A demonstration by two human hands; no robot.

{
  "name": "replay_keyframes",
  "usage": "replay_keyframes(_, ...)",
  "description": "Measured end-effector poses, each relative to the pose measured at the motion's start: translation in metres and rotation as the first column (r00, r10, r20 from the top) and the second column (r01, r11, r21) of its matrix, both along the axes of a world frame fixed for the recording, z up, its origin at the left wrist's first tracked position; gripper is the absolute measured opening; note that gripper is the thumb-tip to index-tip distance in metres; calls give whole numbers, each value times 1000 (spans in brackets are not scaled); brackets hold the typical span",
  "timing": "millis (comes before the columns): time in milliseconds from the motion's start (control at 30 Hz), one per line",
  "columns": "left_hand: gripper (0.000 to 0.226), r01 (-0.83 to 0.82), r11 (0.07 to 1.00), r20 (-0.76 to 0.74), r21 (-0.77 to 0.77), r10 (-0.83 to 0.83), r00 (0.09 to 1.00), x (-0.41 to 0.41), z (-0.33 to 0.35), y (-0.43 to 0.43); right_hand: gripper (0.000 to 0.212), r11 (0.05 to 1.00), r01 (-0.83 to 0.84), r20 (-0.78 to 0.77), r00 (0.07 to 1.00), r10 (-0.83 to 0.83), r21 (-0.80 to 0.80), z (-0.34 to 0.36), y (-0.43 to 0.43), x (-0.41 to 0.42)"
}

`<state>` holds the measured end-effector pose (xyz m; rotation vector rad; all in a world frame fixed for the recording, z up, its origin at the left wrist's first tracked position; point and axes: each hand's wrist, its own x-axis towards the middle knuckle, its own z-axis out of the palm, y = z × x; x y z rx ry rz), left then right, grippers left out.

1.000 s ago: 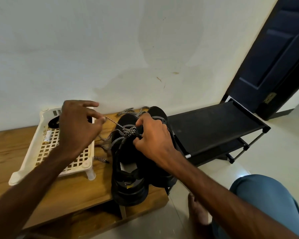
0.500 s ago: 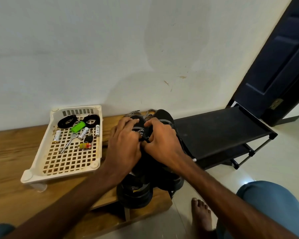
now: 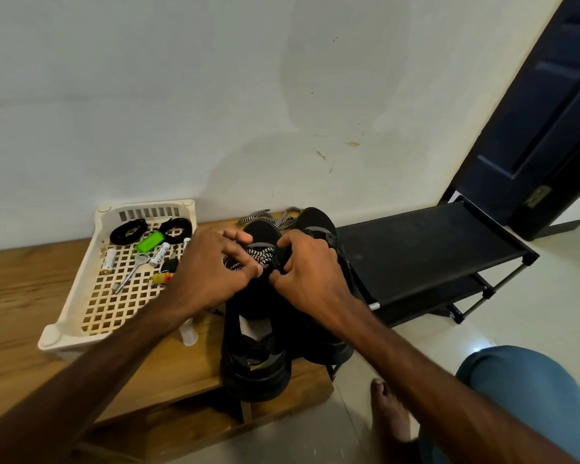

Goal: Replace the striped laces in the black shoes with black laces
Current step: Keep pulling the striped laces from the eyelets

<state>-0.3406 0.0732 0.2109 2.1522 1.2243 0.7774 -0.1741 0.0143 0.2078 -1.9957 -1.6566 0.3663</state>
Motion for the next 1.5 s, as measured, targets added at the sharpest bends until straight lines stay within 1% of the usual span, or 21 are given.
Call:
replay_keyframes(67, 9, -61, 998, 27, 3, 61, 998, -1, -1, 2, 43, 1000, -8, -2, 1000, 8, -11, 0, 0, -2)
replay_keyframes(167, 6, -133, 986, -7, 97, 134, 991, 5, -6, 2, 32, 1000, -12, 23, 1000, 13, -27, 2, 1, -3)
replay_keyframes(233, 4, -105, 983, -32, 149, 111, 993, 8, -7, 2, 24, 999, -11, 38, 999, 12, -35, 2, 1, -3)
replay_keyframes(300, 8, -74, 985, -49, 156, 83, 995, 10, -8, 2, 18, 1000, -2, 43, 999, 3, -29, 1, -1, -4)
replay_keyframes(367, 22, -34, 987, -72, 160, 46, 996, 12, -9, -1, 19, 1000, 15, 33, 999, -14, -20, 0, -2, -5)
replay_keyframes(433, 27, 14, 981, -136, 193, 12, 991, 16, -11, -6, 22, 999, 39, 19, 999, -39, -21, 0, -1, -6)
replay_keyframes(533, 23, 9, 974, -237, 227, 46, 970, 22, -12, -10, 22, 998, 59, -10, 998, -60, -24, 0, -1, -4)
replay_keyframes(700, 15, -56, 966, -261, 252, 123, 957, 24, -14, -11, 16, 998, 46, -2, 999, -47, -35, -1, -3, -6)
replay_keyframes(933, 11, -2, 975, -303, 221, 71, 950, 25, -17, -9, 17, 997, 72, -10, 997, -72, -35, -1, -3, -5)
replay_keyframes(1133, 10, 40, 975, -297, 219, 27, 955, 26, -21, -7, 15, 998, 55, 5, 998, -55, -37, 0, -4, -5)
replay_keyframes(1300, 6, 55, 973, -234, 224, -1, 972, 23, -21, -6, 21, 999, 23, 6, 1000, -23, -35, 2, -5, -5)
replay_keyframes(1433, 4, 30, 969, -182, 247, 16, 983, 19, -26, -1, 21, 1000, 7, 1, 1000, -7, -23, 2, -6, -5)
replay_keyframes(1500, 5, 33, 970, -186, 239, 13, 982, 20, -26, -1, 20, 1000, 2, 12, 1000, -2, -12, 2, -6, -5)
